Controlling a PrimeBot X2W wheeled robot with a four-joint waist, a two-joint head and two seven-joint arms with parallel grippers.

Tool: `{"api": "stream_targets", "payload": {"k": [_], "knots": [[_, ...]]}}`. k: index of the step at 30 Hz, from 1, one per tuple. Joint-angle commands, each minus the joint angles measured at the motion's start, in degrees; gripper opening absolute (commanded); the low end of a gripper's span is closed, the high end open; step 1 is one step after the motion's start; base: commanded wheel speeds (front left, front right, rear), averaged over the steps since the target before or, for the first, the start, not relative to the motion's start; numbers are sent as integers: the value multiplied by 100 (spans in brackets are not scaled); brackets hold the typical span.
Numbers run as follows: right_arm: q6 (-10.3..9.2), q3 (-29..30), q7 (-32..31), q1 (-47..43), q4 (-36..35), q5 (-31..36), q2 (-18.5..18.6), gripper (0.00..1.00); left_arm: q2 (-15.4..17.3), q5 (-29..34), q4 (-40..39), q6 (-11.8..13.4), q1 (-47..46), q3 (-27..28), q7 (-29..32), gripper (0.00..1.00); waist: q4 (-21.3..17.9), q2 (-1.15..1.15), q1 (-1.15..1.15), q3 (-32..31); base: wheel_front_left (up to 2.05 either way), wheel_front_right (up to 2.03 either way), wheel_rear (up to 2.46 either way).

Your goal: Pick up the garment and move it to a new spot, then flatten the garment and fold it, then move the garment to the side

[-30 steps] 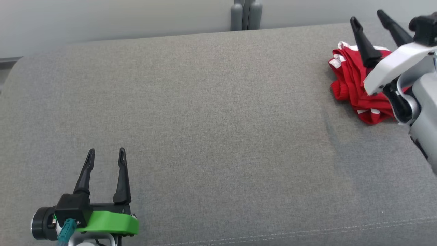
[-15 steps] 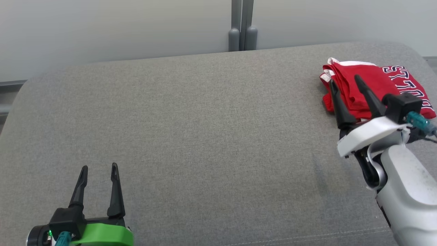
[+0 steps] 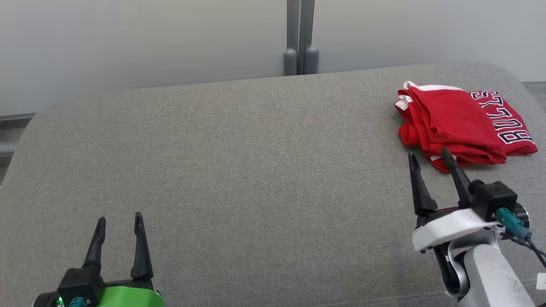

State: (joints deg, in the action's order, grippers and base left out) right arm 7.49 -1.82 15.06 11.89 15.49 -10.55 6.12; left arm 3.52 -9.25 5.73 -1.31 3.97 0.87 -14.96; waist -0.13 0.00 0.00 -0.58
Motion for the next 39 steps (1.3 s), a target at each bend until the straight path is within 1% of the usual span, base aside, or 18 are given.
{"api": "stream_targets", "payload": {"k": [1,9,12,21,26,39], "knots": [[-1,28,21,-115,-100,55,-35,100,3,-9,-13,15,56,26,-23,100,6,0,0,-1,0,0,0],[-1,166,21,-697,-634,200,-238,100,-14,-37,-54,-29,112,61,-23,100,28,0,0,-21,0,0,0],[-1,109,21,-850,-745,262,-269,100,-11,-8,-65,-70,139,35,-23,100,9,0,0,-33,0,0,0],[-1,16,21,-1079,-686,308,-314,100,4,69,12,-231,153,-7,-23,100,-12,0,0,-100,0,0,0],[-1,23,21,-1053,-657,185,-316,100,28,75,57,-251,166,19,-23,100,-37,0,0,-115,0,0,0],[-1,51,21,-1047,-662,171,-318,100,49,100,86,-289,195,12,-23,100,-55,0,0,-114,0,0,0]]}}
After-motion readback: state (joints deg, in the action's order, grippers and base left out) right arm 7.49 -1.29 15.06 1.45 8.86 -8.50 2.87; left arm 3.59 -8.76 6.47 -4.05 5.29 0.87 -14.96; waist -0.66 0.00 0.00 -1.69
